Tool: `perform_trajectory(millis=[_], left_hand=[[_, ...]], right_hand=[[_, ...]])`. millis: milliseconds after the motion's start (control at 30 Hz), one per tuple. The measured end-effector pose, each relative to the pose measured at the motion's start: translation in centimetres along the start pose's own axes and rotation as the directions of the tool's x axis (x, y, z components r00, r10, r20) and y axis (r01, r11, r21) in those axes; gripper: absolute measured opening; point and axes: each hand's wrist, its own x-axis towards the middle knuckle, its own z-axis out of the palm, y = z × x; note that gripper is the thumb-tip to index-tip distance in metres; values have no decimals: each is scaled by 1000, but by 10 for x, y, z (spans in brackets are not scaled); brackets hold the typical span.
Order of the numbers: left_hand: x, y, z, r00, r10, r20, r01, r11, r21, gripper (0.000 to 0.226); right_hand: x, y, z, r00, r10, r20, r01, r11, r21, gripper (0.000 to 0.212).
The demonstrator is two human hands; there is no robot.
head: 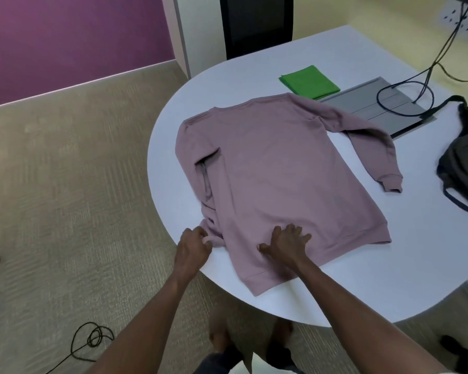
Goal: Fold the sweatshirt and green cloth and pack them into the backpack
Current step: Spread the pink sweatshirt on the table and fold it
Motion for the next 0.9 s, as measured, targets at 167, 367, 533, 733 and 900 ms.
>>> perform_trajectory(millis=[167,367,533,733,900], left_hand=[[-9,-57,-58,961,-220,-166,188,964,-188,5],[-16,-107,-111,763,-522,-381,320,817,-479,16],[-13,-95,-128,660,-653,-372,233,648,-725,23],[-1,-98,-162,403,-815,-416,146,506,-850,39],[19,-135,-213,271,-848,-454,48,483,-874,40]], right_hand=[[3,-57,-3,943,-235,-234,248,968,26,51],[16,-113,-1,838,-366,-404,410,912,26,22],[23,-149,-2,793,-460,-399,528,846,75,16],[37,-196,-24,721,-597,-353,627,778,-35,41],[67,-242,-34,700,-623,-349,645,761,-63,74]])
